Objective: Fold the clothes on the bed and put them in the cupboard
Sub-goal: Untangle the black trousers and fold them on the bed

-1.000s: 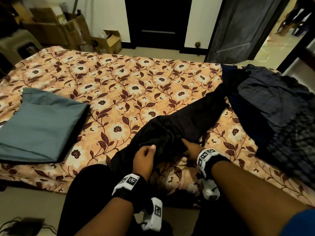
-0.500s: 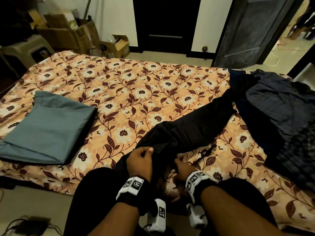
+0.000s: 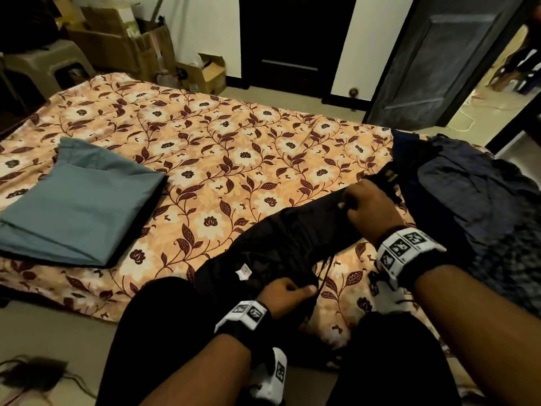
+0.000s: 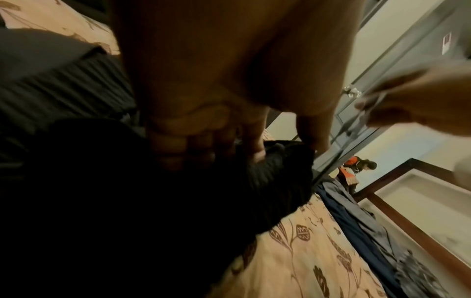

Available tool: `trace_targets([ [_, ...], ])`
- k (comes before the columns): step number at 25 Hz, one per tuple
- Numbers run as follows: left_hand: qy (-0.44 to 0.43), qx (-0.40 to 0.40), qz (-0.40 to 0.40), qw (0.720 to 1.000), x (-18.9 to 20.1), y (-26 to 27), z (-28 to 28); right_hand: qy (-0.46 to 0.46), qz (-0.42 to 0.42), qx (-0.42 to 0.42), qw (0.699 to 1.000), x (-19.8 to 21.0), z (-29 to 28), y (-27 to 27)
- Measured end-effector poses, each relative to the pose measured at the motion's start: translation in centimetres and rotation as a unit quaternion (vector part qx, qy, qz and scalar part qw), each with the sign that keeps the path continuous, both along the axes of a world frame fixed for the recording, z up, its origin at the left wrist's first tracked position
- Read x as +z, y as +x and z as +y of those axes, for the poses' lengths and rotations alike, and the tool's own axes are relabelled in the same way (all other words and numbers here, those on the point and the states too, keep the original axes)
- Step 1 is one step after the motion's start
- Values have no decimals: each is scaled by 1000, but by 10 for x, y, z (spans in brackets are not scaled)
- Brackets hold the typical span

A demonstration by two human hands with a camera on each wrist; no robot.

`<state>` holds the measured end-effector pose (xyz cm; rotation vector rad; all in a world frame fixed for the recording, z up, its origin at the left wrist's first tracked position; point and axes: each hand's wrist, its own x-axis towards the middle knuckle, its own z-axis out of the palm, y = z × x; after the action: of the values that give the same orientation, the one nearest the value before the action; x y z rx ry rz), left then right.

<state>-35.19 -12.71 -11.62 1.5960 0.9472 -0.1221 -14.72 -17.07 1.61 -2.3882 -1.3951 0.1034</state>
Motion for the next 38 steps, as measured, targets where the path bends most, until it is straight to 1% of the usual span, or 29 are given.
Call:
trace_targets([
  [1, 7, -46, 30, 998, 0, 1, -5, 40, 4, 83, 996, 9, 10, -18],
  [2, 47, -56, 56, 996, -1, -1, -3, 47, 2, 158, 986, 12, 19, -37],
  [3, 103, -28, 78, 991, 0, -5, 5, 15, -9, 205, 979, 7, 25, -53],
  [4, 152, 25, 95, 983, 4, -12, 19, -30, -16, 213, 976, -3, 29, -66],
  [5, 184, 91, 111, 972, 9, -20, 36, -67, -3, 188, 980, -17, 30, -73],
  [7, 225, 183, 115, 950, 20, -35, 75, -75, 92, 87, 989, -48, 24, -77],
  [9, 258, 198, 93, 941, 27, -37, 104, -49, 192, -47, 979, -76, 9, -77],
  [11, 280, 138, 38, 949, 30, -23, 112, -101, 236, -167, 952, -102, -9, -80],
  [12, 289, 89, 10, 953, 29, -11, 112, -148, 267, -208, 929, -114, -18, -84],
  [13, 301, 38, -9, 953, 28, 2, 112, -182, 305, -232, 905, -123, -26, -87],
  [14, 319, -25, -3, 947, 29, 14, 114, -197, 336, -241, 889, -130, -32, -90],
  [15, 352, -108, 30, 929, 30, 26, 115, -191, 355, -241, 883, -133, -35, -91],
  [17, 419, -262, 143, 858, 36, 43, 116, -153, 343, -238, 896, -134, -39, -88],
  [18, 436, -304, 188, 826, 39, 47, 113, -135, 324, -243, 904, -133, -40, -85],
  [19, 444, -317, 209, 811, 41, 47, 109, -116, 307, -249, 911, -130, -42, -84],
  [21, 460, -282, 200, 818, 48, 34, 100, -81, 283, -254, 921, -124, -43, -81],
  [22, 468, -238, 171, 834, 50, 25, 93, -80, 282, -254, 922, -121, -42, -79],
  [24, 413, -71, 60, 906, 51, 8, 73, -123, 275, -250, 920, -118, -32, -70],
  [25, 362, -22, 24, 932, 52, 7, 58, -154, 281, -255, 912, -119, -27, -60],
  [26, 325, -51, 32, 944, 46, 17, 37, -180, 306, -267, 896, -129, -34, -50],
  [27, 293, -105, 83, 947, 44, 20, 25, -203, 316, -263, 889, -130, -32, -46],
  [28, 280, -179, 155, 930, 39, 22, 18, -217, 323, -259, 884, -133, -32, -46],
  [29, 295, -233, 217, 901, 36, 27, 18, -227, 325, -252, 883, -137, -35, -47],
  [30, 341, -253, 240, 873, 37, 33, 23, -252, 335, -232, 878, -137, -39, -51],
  [32, 425, -248, 205, 846, 42, 45, 40, -269, 387, -191, 861, -137, -45, -58],
  [34, 463, -287, 158, 824, 40, 52, 53, -185, 482, -197, 834, -134, -47, -66],
  [36, 429, -315, 188, 826, 35, 54, 62, -44, 543, -194, 816, -128, -51, -68],
  [37, 415, -304, 206, 832, 32, 52, 65, -11, 574, -161, 803, -122, -53, -68],
  [38, 414, -278, 207, 842, 32, 48, 69, -7, 617, -114, 779, -116, -54, -66],
])
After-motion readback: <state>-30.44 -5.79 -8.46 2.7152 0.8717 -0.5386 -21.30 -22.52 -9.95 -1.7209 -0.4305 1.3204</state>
